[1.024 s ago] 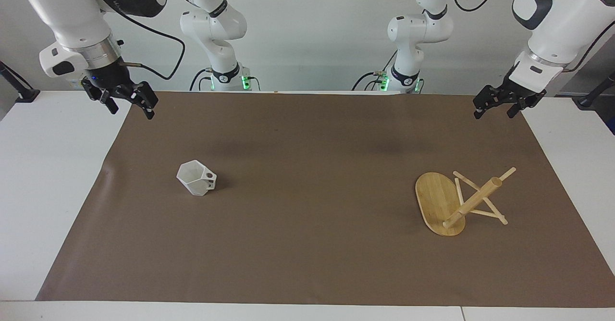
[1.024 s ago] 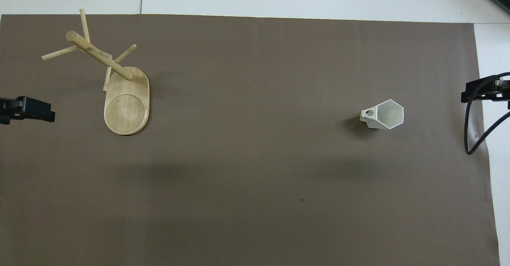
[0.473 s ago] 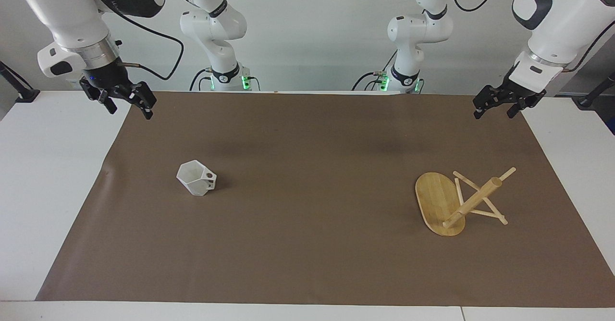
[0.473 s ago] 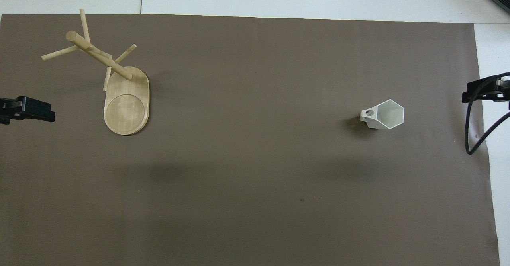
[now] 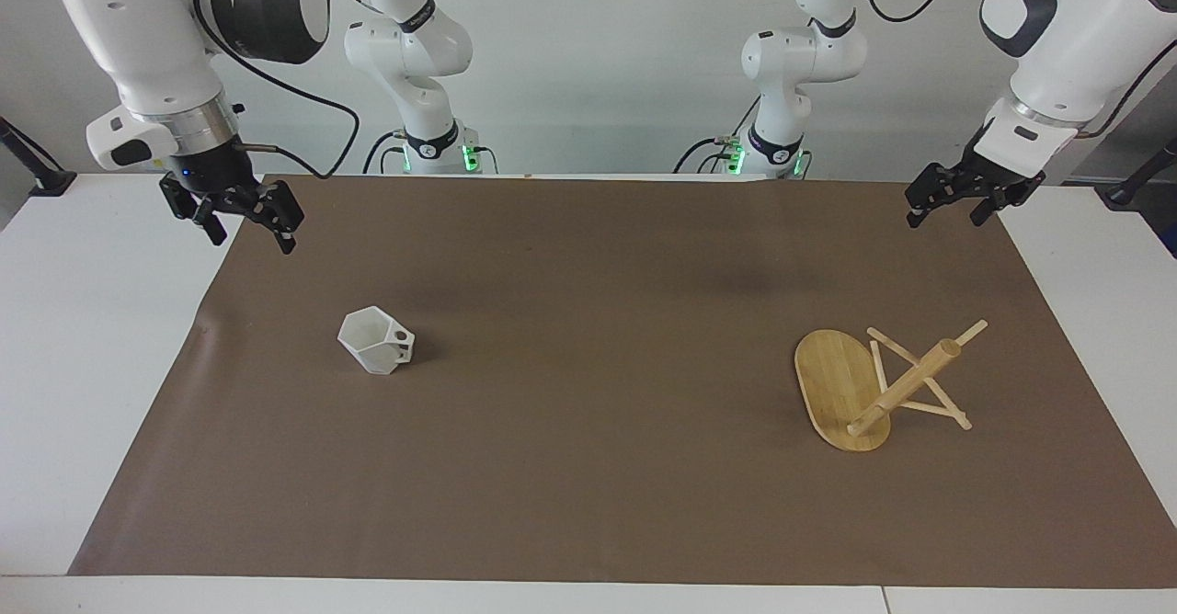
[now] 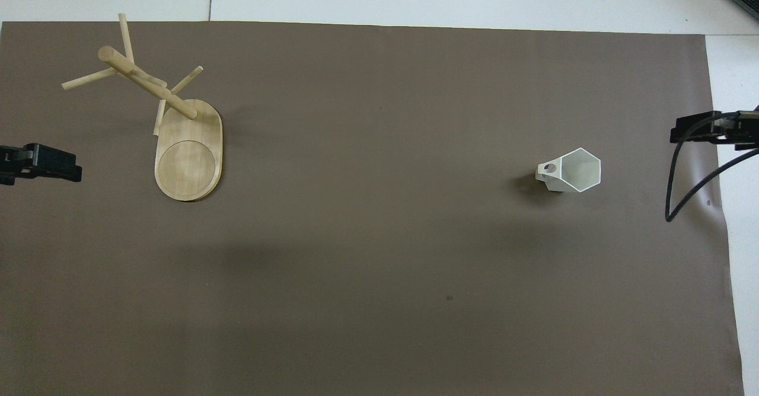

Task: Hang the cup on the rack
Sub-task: 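Reach the right gripper toward the white cup's handle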

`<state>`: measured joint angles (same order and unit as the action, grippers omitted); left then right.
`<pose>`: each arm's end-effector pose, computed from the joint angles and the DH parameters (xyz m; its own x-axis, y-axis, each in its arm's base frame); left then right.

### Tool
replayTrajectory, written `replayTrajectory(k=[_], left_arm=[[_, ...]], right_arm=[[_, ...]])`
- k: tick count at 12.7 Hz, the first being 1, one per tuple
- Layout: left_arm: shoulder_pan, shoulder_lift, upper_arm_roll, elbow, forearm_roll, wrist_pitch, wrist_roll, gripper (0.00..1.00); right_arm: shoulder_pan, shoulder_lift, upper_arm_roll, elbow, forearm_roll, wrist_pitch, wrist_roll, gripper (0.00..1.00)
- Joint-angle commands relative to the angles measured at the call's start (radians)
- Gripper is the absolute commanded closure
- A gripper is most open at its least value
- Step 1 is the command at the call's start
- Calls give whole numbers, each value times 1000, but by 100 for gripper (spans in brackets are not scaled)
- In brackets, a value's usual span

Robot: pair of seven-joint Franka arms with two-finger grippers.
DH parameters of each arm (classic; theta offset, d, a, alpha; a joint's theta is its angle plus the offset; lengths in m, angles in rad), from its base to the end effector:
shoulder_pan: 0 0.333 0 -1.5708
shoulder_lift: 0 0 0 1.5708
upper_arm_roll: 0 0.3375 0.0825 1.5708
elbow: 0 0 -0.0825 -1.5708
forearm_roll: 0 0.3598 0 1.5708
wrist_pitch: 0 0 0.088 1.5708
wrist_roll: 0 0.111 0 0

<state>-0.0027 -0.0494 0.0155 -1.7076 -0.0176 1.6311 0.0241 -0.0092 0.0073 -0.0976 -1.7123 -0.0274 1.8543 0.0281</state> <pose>0.5163 0.0050 0.6116 0.9996 -0.0103 -0.0267 -0.0098 -0.9998 0.0189 0.5517 -0.0612 0.6000 0.9828 -0.1258 0.1349 -0.1302 -0.9912 0.0240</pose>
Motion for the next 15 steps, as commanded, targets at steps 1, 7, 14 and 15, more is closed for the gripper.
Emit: replayTrajectory(k=[1,7,14,15], left_arm=[[10,-13,-6,-4,2,-8,-7,0],[9,-12,-6,-4,2,-8,-9,0],[10,-13,-6,-4,2,-8,-9,0],[10,-14,-6,-4,2,-8,-7,0]], right_arm=[[5,-32,4,-110,15,100,-30,0],[5,40,4,-225,49,239,-57,0],[15,112,6,-317,49,417,-71,0],[18,112,6,-329,49,421,-71,0]])
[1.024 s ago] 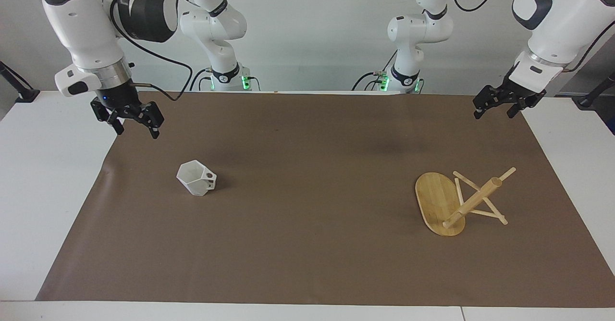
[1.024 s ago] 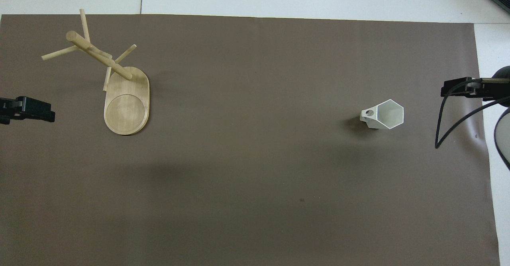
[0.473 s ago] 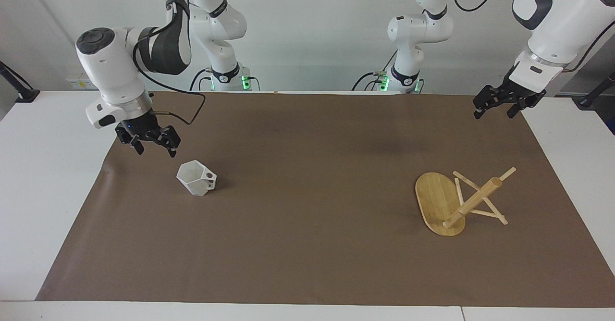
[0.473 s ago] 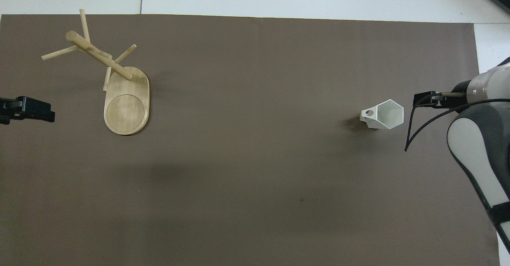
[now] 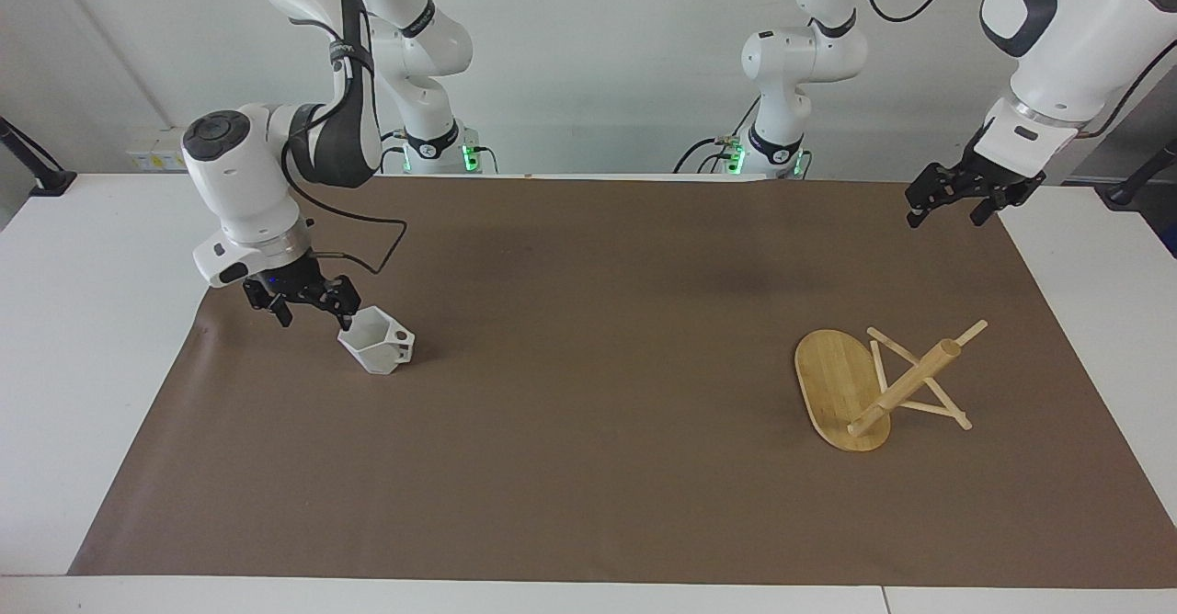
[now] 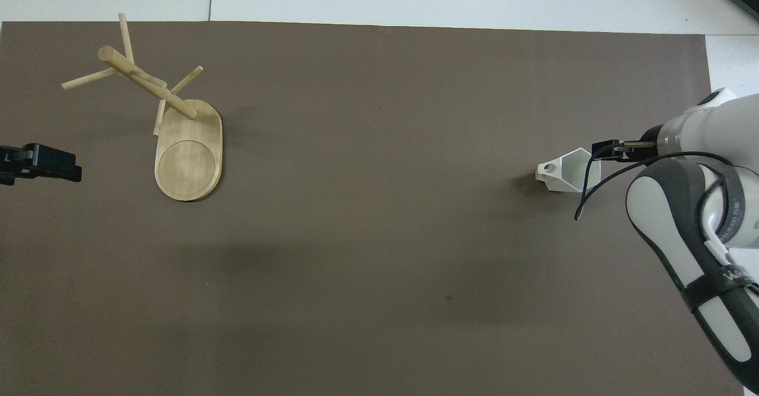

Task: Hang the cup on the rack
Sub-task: 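Reach the right gripper toward the white cup's handle, then close the right gripper on the white cup's handle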

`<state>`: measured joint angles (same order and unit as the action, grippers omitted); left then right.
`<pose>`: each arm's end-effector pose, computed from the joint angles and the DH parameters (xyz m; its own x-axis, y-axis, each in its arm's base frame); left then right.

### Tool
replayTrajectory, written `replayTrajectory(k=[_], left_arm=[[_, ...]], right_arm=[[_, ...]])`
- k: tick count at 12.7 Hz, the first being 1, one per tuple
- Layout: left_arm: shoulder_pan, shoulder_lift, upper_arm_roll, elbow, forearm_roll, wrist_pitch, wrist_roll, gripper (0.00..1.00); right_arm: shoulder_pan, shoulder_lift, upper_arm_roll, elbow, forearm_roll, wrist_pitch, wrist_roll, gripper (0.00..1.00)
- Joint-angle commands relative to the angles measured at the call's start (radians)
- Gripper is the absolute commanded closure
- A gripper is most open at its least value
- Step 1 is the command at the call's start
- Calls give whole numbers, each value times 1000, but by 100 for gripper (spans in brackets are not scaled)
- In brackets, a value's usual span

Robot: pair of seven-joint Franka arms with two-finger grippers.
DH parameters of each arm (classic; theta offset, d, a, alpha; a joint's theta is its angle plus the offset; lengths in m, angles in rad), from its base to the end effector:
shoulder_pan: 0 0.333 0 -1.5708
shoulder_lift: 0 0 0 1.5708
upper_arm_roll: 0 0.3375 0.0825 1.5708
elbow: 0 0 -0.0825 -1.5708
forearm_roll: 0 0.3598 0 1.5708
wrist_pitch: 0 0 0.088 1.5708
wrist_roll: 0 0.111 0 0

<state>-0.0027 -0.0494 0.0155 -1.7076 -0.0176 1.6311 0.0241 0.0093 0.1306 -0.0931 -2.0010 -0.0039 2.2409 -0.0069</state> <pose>0.5163 0.0050 0.6116 0.9996 -0.0103 -0.0267 -0.0098 -0.9998 0.0189 0.5720 -0.0465 0.4350 0.9914 -0.0718 0.1095 -0.0740 -0.9971 0.0162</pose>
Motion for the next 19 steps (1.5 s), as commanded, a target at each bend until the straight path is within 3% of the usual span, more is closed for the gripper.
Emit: replayTrajectory(k=[1,5,15,16,17,19], left_arm=[[10,-12,-6,-4,2,-8,-9,0],[10,-13,-6,-4,2,-8,-9,0],[9,-13,-6,-4,2,-8,-7,0],[9,-12,-6,-4,2,-8,-9,0],[9,-12,-6,-4,2,-8,-7,0],[10,-13,-6,-4,2,-8,-9,0]], right_arm=[[0,-12,3,-53,25,35,-38,0],[0,-25,7,-90,25,35,-91,0],[0,-14,6,-102,25,40,-30,0],[-2,-14,6,-102,25,49,-27,1],[0,-12,6,-101,25,66,-27,12],[-2,0,6,-85,25,91,-30,14]])
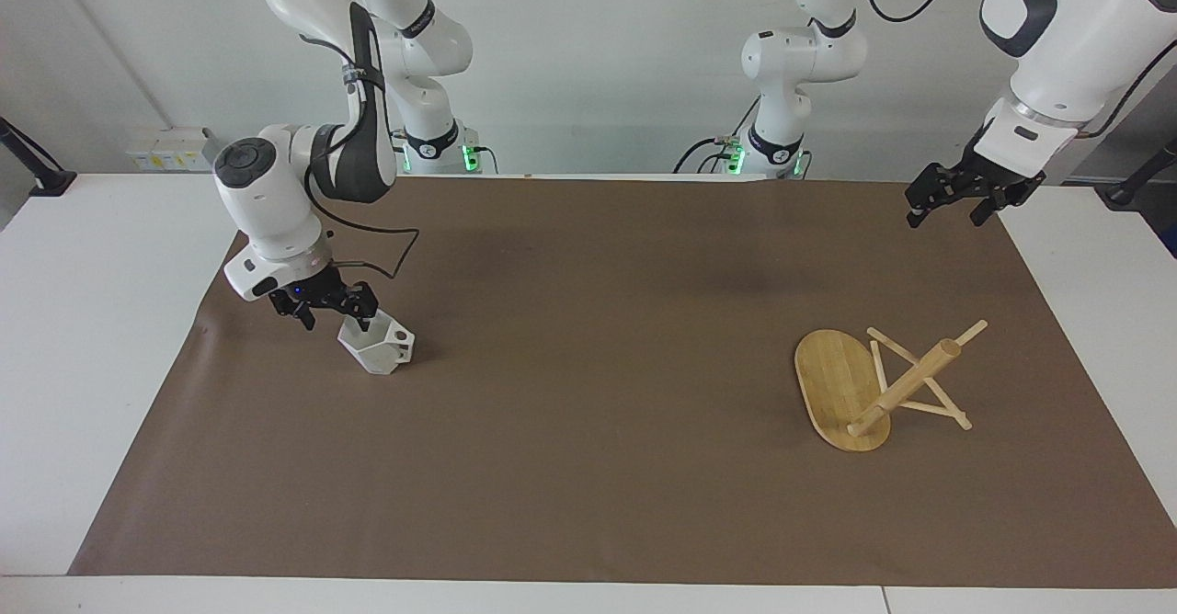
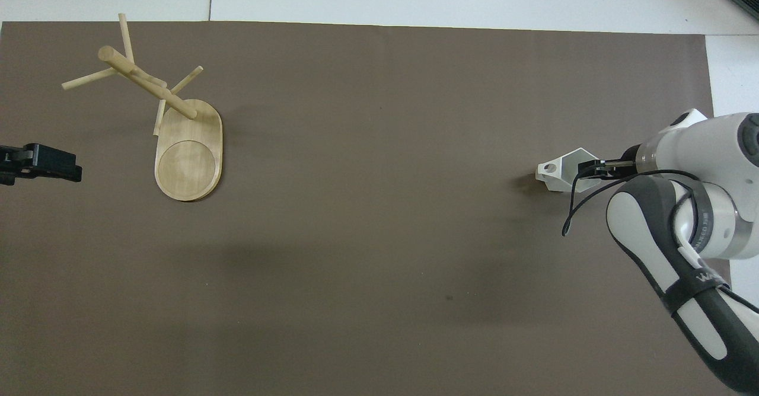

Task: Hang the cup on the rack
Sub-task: 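Close the right gripper on the white cup's handle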

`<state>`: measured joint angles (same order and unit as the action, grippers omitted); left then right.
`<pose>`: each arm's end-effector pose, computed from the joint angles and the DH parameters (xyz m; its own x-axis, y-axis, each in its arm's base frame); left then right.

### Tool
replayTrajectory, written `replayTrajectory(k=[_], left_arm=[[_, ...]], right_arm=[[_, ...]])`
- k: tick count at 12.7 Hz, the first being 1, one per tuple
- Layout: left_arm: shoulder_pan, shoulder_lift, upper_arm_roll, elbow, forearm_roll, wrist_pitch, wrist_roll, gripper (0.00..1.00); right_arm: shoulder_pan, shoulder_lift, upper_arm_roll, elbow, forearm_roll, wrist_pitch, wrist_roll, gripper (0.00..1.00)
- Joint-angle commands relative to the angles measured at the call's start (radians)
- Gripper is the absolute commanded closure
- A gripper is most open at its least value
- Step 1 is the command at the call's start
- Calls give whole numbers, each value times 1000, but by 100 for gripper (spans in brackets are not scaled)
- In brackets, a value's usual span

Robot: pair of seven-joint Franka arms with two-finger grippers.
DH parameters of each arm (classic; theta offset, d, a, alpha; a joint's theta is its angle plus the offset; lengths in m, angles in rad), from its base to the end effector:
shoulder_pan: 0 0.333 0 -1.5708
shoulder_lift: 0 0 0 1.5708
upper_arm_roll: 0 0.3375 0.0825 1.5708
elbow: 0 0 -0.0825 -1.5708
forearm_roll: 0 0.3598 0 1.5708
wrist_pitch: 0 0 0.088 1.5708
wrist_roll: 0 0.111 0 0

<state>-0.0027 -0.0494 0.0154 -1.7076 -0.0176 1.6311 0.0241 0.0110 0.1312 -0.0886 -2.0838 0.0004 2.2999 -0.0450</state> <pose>0.5163 0.0049 0.6116 0.9996 -0.0104 -0.0267 -0.0099 -0.9998 0.0189 0.5586 -0.0422 0.4038 0.9959 -0.0308 0.0847 -0.0322 -0.9994 0.0151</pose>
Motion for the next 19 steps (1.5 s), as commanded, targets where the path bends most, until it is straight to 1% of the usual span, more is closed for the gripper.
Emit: replayTrajectory(k=[1,3,4,8,12,14,19], left_arm=[[9,-13,-6,-4,2,-8,-7,0],[10,-13,-6,-4,2,-8,-7,0],[10,-13,-6,-4,2,-8,-9,0],[10,-12,-6,-4,2,-8,-9,0],[10,-12,-6,-4,2,-8,-9,0],[10,-13,-6,-4,2,-8,-7,0],[10,-13,-6,-4,2,-8,-7,0]], right_arm=[[-2,2,1,1,21,35,10,16],[-2,1,3,-1,21,35,11,25],[-3,1,3,-1,21,35,11,27],[-2,-1,3,-4,21,33,13,31],[-2,-5,7,-9,23,30,17,38],[-2,-5,15,-9,23,29,17,47],[-2,-4,24,-7,23,29,17,76]])
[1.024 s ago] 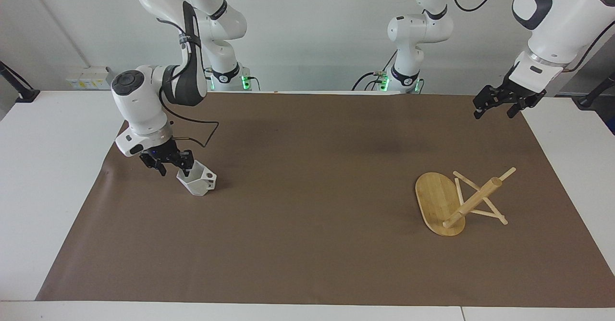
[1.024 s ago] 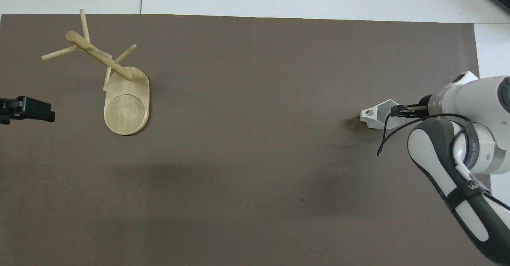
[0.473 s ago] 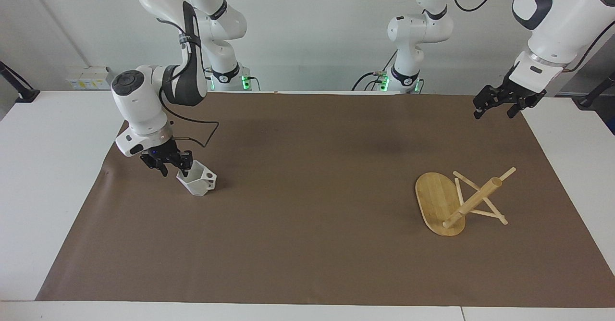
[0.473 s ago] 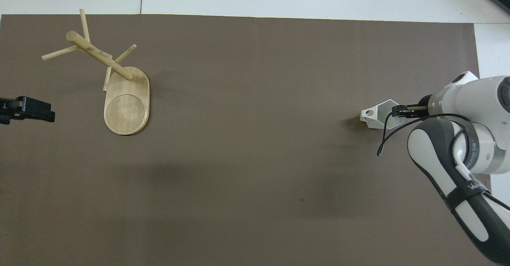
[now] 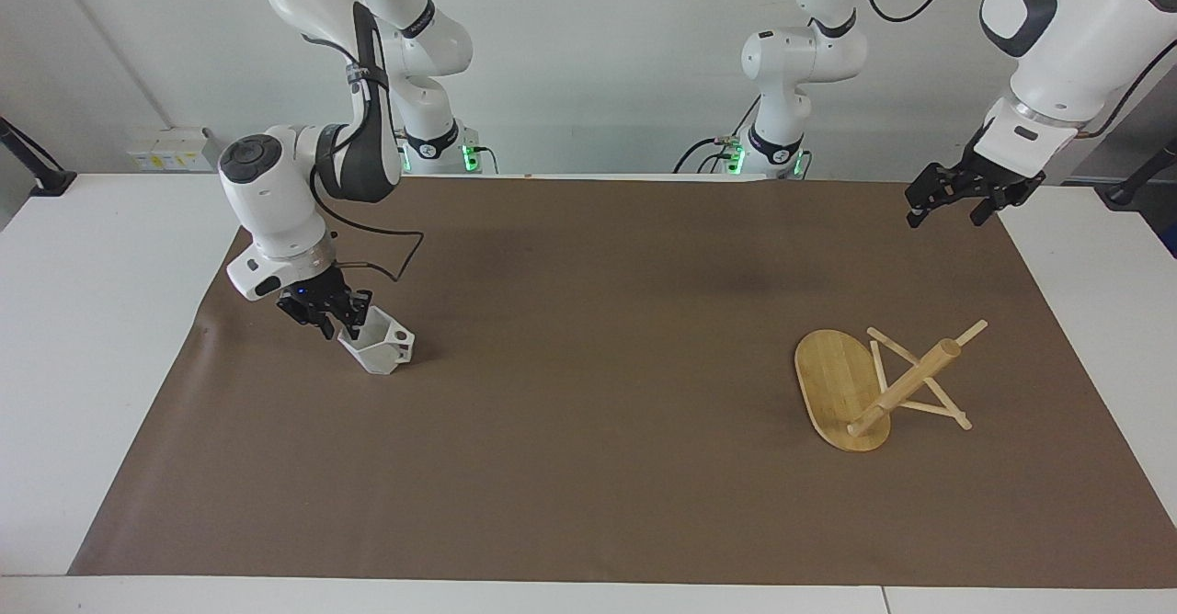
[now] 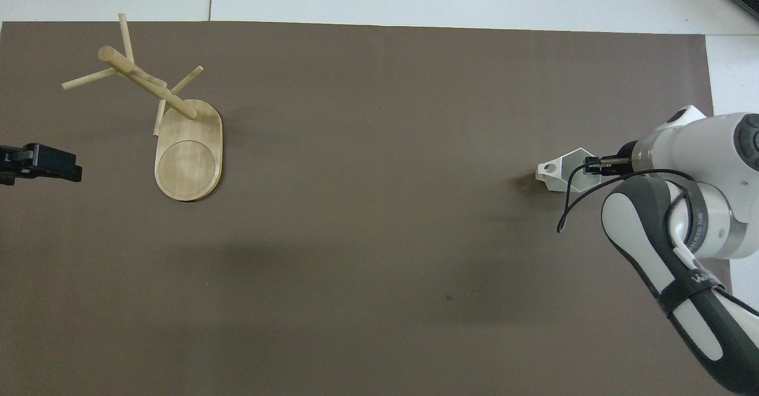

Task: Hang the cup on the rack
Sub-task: 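Close the right gripper on the white cup's handle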

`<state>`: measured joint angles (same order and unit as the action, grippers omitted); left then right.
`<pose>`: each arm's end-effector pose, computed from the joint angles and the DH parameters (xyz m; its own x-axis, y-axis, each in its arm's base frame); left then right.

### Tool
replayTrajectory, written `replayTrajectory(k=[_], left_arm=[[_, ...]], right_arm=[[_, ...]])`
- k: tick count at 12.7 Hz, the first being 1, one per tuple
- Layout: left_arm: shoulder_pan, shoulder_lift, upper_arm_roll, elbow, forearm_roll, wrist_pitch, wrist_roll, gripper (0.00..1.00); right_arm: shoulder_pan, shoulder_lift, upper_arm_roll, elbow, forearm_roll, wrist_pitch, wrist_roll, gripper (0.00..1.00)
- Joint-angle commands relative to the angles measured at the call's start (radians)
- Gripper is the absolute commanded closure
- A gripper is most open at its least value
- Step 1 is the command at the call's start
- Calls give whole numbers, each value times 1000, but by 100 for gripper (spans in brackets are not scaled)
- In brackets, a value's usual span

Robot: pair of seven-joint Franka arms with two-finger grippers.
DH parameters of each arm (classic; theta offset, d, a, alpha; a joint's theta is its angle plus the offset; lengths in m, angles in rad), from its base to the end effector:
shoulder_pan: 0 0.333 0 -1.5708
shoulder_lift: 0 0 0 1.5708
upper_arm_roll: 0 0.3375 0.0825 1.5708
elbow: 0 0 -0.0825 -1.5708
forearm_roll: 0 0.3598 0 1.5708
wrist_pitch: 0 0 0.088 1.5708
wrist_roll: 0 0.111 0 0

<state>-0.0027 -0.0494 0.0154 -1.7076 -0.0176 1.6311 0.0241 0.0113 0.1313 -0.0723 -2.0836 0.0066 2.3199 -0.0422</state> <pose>0.5163 0.0049 0.6116 0.9996 -0.0104 -0.0267 -0.0099 -0.9998 0.0189 0.5614 -0.0331 0.4057 0.9943 -0.0213 0.1049 -0.0224 -0.9997 0.0086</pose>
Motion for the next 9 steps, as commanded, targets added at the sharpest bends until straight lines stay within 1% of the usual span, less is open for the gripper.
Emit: replayTrajectory(k=[1,4,9], left_arm=[[9,-12,-6,-4,2,-8,-9,0],[10,-13,-6,-4,2,-8,-7,0],[10,-12,-6,-4,2,-8,-9,0]], right_arm=[[-2,-4,8,-7,16,9,15,82],[-2,-2,8,-6,16,10,13,99],[-2,1,8,0,16,12,15,100]])
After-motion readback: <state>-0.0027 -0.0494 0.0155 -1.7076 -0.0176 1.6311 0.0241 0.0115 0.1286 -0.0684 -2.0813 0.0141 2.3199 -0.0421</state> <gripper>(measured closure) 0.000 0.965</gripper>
